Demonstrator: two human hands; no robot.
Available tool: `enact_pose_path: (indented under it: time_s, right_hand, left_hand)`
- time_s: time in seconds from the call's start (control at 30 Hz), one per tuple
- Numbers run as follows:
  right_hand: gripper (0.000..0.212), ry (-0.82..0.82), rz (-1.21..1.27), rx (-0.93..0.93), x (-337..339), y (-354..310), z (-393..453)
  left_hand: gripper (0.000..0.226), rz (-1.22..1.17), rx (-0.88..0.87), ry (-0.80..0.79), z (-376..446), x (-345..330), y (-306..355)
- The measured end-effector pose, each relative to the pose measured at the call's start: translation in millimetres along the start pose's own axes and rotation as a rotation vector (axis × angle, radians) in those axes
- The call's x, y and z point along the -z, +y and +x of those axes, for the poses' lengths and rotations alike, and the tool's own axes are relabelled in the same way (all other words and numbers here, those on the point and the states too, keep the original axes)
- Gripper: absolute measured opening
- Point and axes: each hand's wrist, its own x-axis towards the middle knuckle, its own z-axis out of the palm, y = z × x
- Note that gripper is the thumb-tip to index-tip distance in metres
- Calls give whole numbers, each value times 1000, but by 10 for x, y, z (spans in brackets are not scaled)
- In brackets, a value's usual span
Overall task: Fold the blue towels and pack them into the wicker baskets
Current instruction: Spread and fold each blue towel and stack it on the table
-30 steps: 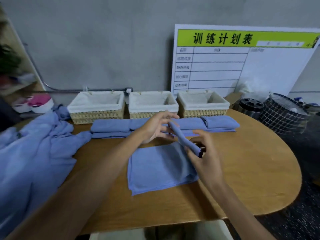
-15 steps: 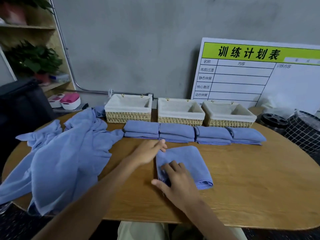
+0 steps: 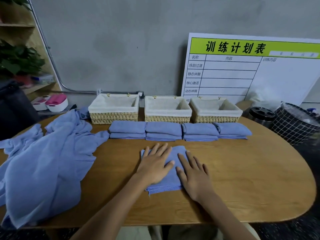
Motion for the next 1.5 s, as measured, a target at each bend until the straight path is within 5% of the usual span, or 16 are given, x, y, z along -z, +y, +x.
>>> enact_pose_path:
  time_s: [0.17, 0.3, 0.5, 0.73, 1.5]
  right_hand:
    - [90, 1, 64, -30, -6, 86, -5]
    - [87, 184, 78, -134, 15, 90, -58]
    - [78, 214, 57, -189, 116, 69, -94]
    - [91, 194, 38, -165, 158, 26, -133]
    - [73, 220, 87, -129, 89, 118, -73]
  left_hand:
    - [81, -41, 66, 10, -124, -8, -191]
    - [105, -99, 114, 78, -217, -56, -262]
    - [67, -118, 152, 91, -207, -42, -229]
    - [65, -111, 164, 97, -217, -33, -215]
    - [63, -122, 167, 113, -209, -37, -208]
